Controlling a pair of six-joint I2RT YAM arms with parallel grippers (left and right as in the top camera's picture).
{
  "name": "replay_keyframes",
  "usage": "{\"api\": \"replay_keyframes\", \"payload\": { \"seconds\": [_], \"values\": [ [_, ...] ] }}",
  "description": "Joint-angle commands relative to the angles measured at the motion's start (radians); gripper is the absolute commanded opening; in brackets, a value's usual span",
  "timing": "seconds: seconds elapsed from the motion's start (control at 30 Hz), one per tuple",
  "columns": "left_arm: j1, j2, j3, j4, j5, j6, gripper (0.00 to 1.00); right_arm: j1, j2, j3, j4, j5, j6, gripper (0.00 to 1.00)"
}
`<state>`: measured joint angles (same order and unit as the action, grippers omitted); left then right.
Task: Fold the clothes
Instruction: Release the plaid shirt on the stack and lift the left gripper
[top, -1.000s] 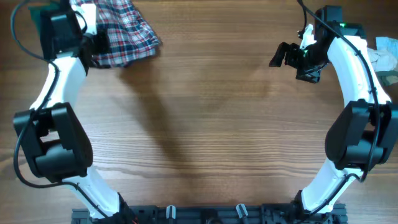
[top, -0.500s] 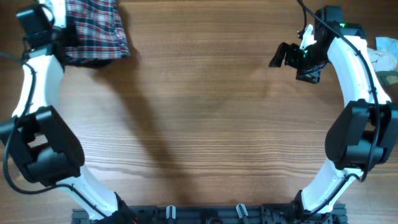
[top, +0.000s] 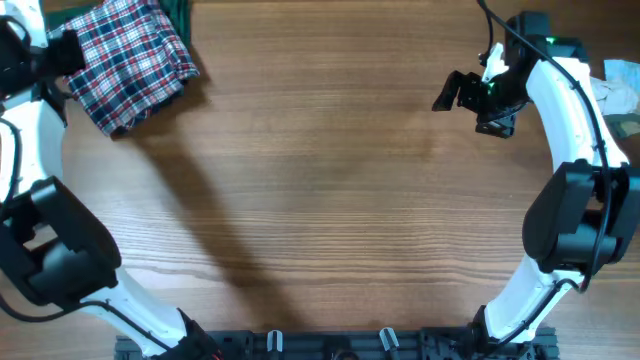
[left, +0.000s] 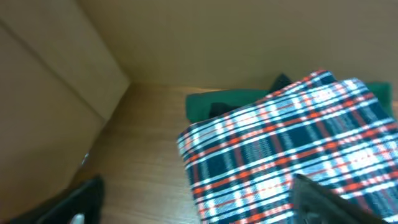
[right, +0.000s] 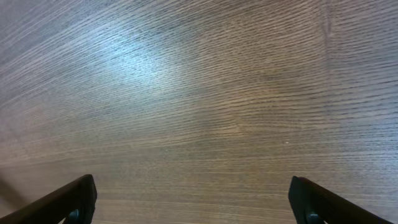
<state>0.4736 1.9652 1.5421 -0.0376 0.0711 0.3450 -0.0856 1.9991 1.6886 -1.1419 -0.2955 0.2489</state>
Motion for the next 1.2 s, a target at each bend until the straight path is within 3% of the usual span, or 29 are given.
{"api": "replay_keyframes", "payload": {
  "seconds": [0.0,0.1,0.2,0.27,0.3,0.33,0.47,0.6,0.83,1.03,1.17],
  "values": [
    [0.018,0.003,0.026,0.003,-0.009,-0.131,1.0,0.01,-0.001,0.013,-0.004,-0.02,0.016,1.0],
    [0.007,0.003,0.026,-0.063,0.112,-0.237,0.98,0.01,-0.001,0.013,-0.011,-0.021,0.016,1.0],
    [-0.014,0.005,0.025,-0.117,0.315,-0.319,0.77,0.01,-0.001,0.013,-0.011,-0.021,0.016,1.0],
    [-0.049,0.006,0.026,-0.113,0.358,-0.343,0.4,0.01,-0.001,0.013,-0.011,-0.023,0.016,1.0],
    [-0.074,0.008,0.026,-0.105,0.349,-0.343,0.16,0.01,-0.001,0.013,-0.011,-0.032,0.013,1.0],
    [-0.094,0.01,0.026,-0.095,0.334,-0.343,0.04,0.01,-0.001,0.013,-0.011,-0.042,0.013,1.0],
    [-0.188,0.066,0.026,-0.009,0.066,-0.354,0.04,0.01,-0.001,0.013,-0.011,-0.046,0.011,1.0],
    [-0.194,0.161,0.026,0.002,-0.035,-0.354,0.04,0.01,-0.001,0.013,-0.007,-0.046,-0.014,1.0],
    [-0.145,0.251,0.026,0.106,-0.065,-0.354,0.04,0.01,-0.001,0.013,0.002,-0.043,-0.014,1.0],
    [-0.143,0.383,0.026,0.329,-0.062,-0.354,0.04,0.01,-0.001,0.013,-0.002,-0.043,-0.013,1.0],
    [-0.143,0.469,0.026,0.336,-0.063,-0.354,0.04,0.01,-0.001,0.013,-0.002,-0.043,-0.011,1.0]
  ]
}}
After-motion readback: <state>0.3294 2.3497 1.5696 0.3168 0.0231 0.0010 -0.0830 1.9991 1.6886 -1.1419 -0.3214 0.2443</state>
